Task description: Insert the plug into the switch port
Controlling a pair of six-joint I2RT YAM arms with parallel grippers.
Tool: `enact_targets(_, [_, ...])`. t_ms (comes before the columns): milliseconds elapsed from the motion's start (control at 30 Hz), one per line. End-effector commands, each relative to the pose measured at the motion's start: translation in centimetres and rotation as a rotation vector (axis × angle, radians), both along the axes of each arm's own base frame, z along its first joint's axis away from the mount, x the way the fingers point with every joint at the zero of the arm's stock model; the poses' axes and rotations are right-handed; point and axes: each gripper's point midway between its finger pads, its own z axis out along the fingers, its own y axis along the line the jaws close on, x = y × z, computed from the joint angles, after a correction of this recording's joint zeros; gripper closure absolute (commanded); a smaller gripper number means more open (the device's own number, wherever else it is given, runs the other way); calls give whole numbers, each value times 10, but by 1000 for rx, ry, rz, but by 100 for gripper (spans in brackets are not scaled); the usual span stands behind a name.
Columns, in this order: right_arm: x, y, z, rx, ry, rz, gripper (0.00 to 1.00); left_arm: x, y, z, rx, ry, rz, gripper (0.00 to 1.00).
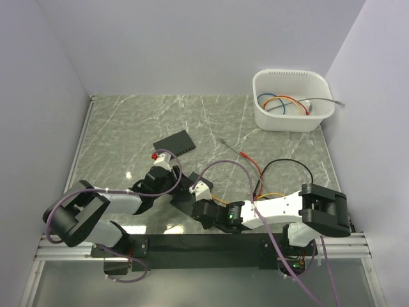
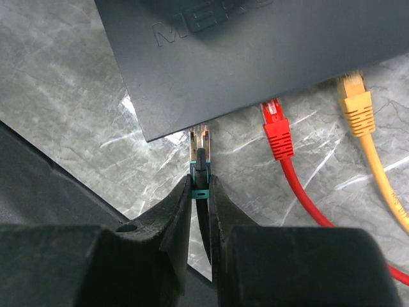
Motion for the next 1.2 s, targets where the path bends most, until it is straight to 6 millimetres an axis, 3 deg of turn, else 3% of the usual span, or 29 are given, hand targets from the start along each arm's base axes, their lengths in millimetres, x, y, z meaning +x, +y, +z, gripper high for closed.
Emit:
enact_targets(0, [7,20,19,61,-38,-5,100,-1,-10,2,-20,-1,-44,43])
enact_targets(367, [9,21,18,53,-49,-12,100,-6,-2,-13,10,55,-7,43])
enact_targets(800, [15,34,31,88,-97,4,100,-21,13,-24,13,82,22,42])
enact_targets(1167, [20,47,23,75,-119,-3,100,-34,14,-30,-4,94,9,44])
